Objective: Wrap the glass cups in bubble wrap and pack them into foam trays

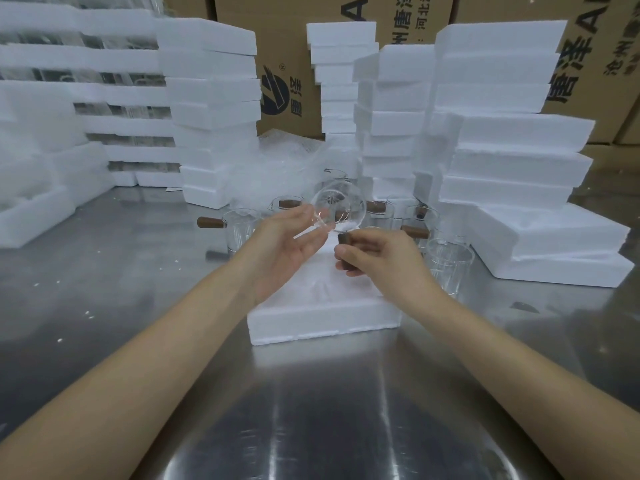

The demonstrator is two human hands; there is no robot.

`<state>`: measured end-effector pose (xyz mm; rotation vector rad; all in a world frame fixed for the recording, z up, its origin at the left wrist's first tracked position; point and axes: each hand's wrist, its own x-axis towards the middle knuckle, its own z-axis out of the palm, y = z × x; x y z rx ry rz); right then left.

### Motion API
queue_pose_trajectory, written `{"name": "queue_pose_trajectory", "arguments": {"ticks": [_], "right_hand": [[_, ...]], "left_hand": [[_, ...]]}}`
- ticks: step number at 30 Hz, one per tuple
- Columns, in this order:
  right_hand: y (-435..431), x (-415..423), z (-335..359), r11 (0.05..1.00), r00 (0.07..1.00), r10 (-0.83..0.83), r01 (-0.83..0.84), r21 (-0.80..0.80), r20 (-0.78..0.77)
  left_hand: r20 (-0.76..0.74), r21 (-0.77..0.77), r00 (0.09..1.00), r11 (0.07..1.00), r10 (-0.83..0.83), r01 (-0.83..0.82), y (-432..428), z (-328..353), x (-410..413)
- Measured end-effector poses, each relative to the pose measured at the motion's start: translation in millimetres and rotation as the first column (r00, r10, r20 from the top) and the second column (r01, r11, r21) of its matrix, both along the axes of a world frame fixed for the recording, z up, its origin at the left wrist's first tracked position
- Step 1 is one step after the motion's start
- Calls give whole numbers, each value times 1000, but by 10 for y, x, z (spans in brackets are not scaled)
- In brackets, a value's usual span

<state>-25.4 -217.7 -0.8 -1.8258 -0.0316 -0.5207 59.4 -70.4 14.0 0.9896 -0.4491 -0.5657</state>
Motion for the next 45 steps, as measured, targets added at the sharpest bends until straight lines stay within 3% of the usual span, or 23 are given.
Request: {"name": "queue_pose_trajectory", "arguments": {"ticks": [12,18,22,28,36,42,45], "right_hand": [[15,-13,-11,998,999,-43,44,-55,24],[35,-28,15,963,987,-153,159,-217,44],[21,-36,44,979,986,-169,169,-111,8],[-6,-52,151,970,997,-19,1,241,72],[-76,-98,265,925,987,121,-151,347,106],[43,-84,124,915,976,218,-198,353,-19],[37,-74,121,928,971,222,-183,325,-85]], "left_hand": [[-126,-70,992,997,19,-28,-10,24,-7],[-96,-58,995,998,30,-36,-2,16,4],[0,21,1000,1000,19,-19,5,42,-8],[41,24,999,999,36,-37,10,18,8],[158,103,986,992,56,-73,-41,-46,-16],[337,144,941,989,-19,-32,-64,-58,-62],[316,175,948,979,45,-105,-77,-68,-62]]}}
